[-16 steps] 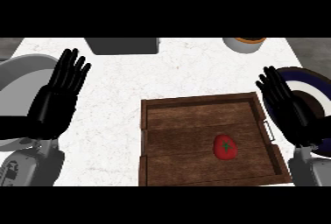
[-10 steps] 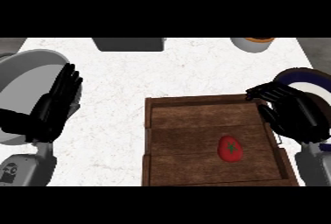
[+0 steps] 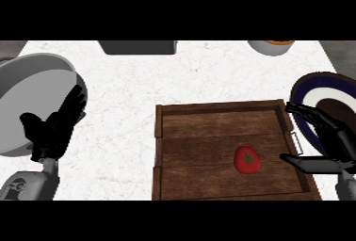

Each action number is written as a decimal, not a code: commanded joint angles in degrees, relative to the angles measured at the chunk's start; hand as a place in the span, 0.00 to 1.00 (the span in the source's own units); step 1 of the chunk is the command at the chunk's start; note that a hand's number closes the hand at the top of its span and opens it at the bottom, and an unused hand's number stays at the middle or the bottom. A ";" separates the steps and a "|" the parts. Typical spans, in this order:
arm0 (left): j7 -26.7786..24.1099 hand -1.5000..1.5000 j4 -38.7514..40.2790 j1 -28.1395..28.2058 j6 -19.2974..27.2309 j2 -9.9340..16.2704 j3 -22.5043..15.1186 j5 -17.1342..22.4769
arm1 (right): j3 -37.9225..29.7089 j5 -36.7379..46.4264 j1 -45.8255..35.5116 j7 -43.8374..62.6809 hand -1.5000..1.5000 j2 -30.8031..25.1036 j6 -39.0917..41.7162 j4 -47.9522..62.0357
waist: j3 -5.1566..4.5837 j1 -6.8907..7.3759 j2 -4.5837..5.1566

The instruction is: Pick the tomato from the tray and place it in the plate

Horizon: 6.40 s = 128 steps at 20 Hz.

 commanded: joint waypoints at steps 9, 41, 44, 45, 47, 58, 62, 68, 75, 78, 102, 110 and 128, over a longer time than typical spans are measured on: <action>-0.21 0.50 4.86 -1.79 -1.61 -1.30 1.95 -2.70 | 3.26 16.69 1.43 -6.91 0.00 -6.81 1.69 0.71 | -0.08 -0.13 -0.28; 6.45 0.50 0.04 -4.11 -3.50 -5.32 5.92 -7.07 | 17.68 46.20 -6.36 21.35 0.00 2.65 9.70 -5.65 | -0.07 0.18 -0.26; -0.72 0.50 2.40 1.57 -8.66 -3.79 7.89 -5.74 | 16.43 48.54 -4.06 17.27 0.00 1.50 7.29 -3.14 | -0.07 0.22 -0.24; 5.03 0.50 -2.14 0.42 -5.60 -5.61 6.75 -7.55 | 15.01 49.10 -4.43 16.12 0.00 1.09 8.49 -3.58 | -0.06 0.16 -0.29; 2.84 0.50 -0.04 -0.43 -5.57 -6.17 6.61 -8.45 | 18.43 51.34 -2.86 18.34 0.00 4.24 7.07 -5.08 | -0.07 0.08 -0.28; 1.39 0.50 1.69 -1.32 -6.99 -6.83 8.34 -8.02 | 20.87 55.53 -9.30 10.64 1.00 3.70 9.85 4.45 | -0.06 0.45 -0.18; 0.67 0.50 4.99 -2.69 -7.80 -6.25 9.51 -7.96 | 22.80 56.76 -4.56 11.56 1.00 5.37 8.92 -1.53 | -0.08 -0.12 -0.27; 2.75 0.50 1.32 -1.85 -8.15 -5.43 9.65 -8.02 | 20.37 56.50 -4.09 13.68 1.00 7.60 8.07 -3.74 | -0.07 0.05 -0.31; 1.30 0.50 1.49 -0.57 -7.13 -7.05 8.23 -9.02 | -4.42 54.53 -16.29 42.34 1.00 18.77 -7.09 0.99 | -0.13 0.48 0.18; 1.53 0.50 1.57 -1.16 -7.96 -7.68 7.25 -8.77 | -7.08 61.40 -24.09 52.63 1.00 19.07 -16.00 1.60 | -0.22 2.03 0.29; 1.47 0.50 -3.42 4.30 -6.16 -9.61 6.74 -10.74 | -21.35 78.08 -27.46 73.38 1.00 7.77 -45.40 4.53 | -0.04 0.43 -0.33; 3.96 0.50 -1.51 0.61 -7.13 -8.79 8.00 -10.50 | -24.37 67.84 -20.22 64.75 1.00 3.55 -46.75 11.48 | -0.05 0.18 -0.22; 2.36 0.50 -1.53 2.78 -7.85 -8.77 8.95 -10.64 | -31.24 39.24 -17.39 30.29 0.00 1.88 -47.74 10.95 | 0.00 0.16 -0.56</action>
